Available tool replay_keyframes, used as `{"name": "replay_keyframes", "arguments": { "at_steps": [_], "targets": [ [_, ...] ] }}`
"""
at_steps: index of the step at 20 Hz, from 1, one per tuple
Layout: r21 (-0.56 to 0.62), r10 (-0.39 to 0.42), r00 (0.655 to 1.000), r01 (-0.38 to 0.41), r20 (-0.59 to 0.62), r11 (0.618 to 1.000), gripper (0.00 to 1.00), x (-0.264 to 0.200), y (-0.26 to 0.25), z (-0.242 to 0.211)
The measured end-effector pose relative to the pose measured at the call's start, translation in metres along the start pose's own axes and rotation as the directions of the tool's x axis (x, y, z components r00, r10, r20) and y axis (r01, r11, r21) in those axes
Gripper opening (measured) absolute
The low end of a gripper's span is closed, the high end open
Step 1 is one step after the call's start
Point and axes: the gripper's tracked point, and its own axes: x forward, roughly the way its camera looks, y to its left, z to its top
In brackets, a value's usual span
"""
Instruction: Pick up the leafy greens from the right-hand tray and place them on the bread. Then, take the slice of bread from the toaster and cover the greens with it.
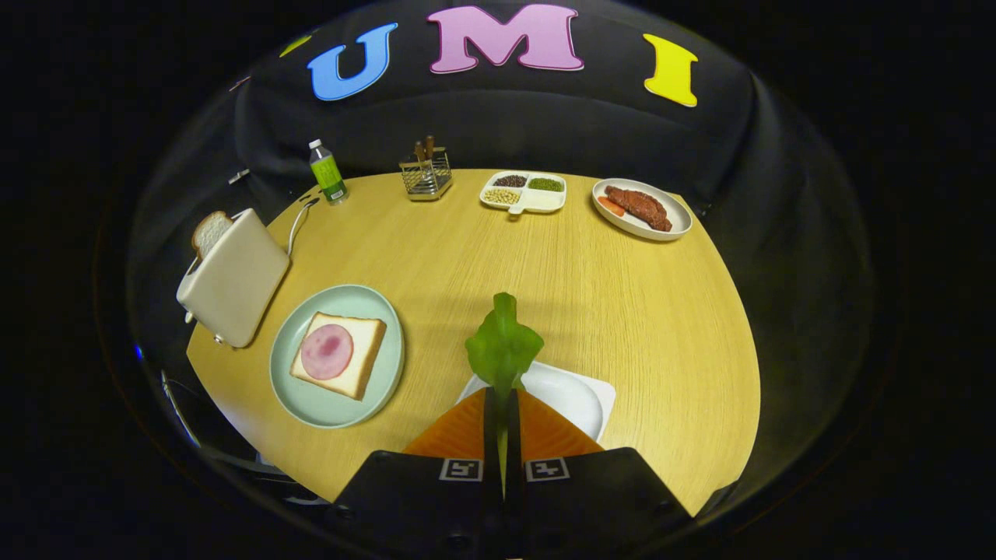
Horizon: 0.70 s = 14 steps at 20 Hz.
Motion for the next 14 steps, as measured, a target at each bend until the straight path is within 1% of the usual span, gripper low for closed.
{"name": "replay_keyframes", "arguments": {
  "at_steps": [7,10,14],
  "targets": [
    [-0.059,0.021,0.995,-0.015,0.093,0.998,0.05,-0.031,0.052,0.04],
    [-0.078,0.056,0.992,-0.048,0.11,0.996,0.05,-0.033,0.083,0.051],
    [-0.086,0.12,0.987,-0.111,0.11,0.99,0.05,-0.027,0.128,0.058]
  ]
}}
